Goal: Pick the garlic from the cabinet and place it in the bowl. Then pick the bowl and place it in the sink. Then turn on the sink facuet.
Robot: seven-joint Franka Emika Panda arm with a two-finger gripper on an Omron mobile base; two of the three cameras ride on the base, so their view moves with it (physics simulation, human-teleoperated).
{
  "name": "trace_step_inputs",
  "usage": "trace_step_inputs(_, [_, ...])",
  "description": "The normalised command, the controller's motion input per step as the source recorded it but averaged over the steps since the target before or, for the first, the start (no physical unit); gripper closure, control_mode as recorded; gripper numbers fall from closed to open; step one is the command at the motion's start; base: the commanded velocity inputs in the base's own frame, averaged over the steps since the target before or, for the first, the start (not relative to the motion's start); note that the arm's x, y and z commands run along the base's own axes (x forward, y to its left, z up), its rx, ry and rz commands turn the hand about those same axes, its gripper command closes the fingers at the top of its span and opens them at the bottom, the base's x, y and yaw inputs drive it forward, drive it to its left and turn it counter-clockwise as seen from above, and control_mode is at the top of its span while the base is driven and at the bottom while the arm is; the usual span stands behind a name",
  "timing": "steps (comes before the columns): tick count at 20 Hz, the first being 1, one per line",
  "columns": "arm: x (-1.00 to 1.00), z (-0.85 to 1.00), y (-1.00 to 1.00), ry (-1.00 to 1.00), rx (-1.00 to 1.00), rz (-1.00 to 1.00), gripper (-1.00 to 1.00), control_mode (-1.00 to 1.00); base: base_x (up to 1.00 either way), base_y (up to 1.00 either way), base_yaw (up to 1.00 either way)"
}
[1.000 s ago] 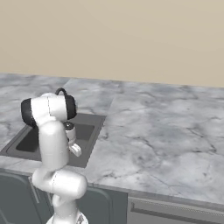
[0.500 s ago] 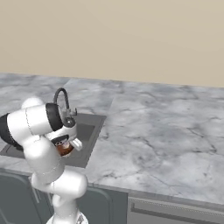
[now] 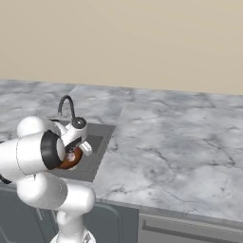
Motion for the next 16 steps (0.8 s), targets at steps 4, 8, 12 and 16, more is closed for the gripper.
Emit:
trace_step_inputs(4, [0.08,1.0,0.0,0.07,0.01,-0.12,-1.0,-1.0,0.0,0.0,0.0])
trace_step_inputs(8, [-0.01,0.04,0.0,0.12,0.07,0.0,-1.0,-1.0,0.0,0.0,0.0])
trace_step_inputs(12, [0.0,0.4,-0.02,0.02,0.51,-0.14,-1.0,-1.0,0.0,0.0,0.0])
trace_step_inputs(16, [0.0,0.0,0.0,0.01,0.62,-0.36,-1.0,-1.0,0.0,0.0,0.0])
